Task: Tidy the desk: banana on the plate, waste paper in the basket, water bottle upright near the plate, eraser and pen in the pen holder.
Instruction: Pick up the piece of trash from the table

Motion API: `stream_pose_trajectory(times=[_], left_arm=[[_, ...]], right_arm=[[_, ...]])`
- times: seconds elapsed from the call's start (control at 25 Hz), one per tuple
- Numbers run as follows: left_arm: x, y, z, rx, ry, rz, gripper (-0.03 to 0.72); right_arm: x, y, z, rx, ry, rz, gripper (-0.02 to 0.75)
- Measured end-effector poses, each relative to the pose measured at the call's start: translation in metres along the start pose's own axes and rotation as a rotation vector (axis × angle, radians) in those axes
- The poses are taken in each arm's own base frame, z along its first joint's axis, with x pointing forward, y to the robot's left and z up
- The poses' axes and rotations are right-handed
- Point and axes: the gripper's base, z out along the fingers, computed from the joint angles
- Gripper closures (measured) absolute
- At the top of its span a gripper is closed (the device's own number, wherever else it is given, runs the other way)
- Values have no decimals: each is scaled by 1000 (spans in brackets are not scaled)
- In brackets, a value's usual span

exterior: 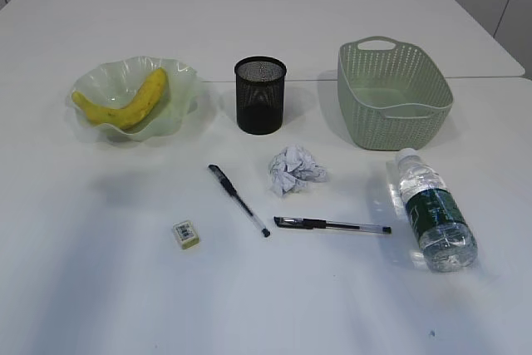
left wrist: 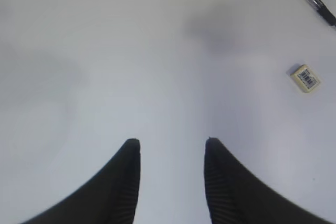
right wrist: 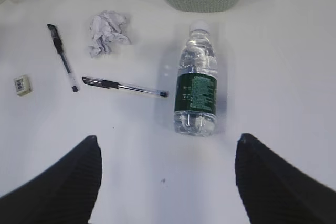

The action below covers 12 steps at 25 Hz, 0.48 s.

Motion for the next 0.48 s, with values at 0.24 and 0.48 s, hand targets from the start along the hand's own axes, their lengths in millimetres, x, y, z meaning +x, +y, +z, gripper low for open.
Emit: stream_pose_trajectory(times=[0.24, 0.48], left_arm=[[1, 1, 0, -16, 5, 2, 403], [1, 2, 0, -18, 12, 1, 400]], right_arm=[[-45, 26, 36, -43, 85, -111, 152], [-79, 57, 103, -64, 202, -190, 153]])
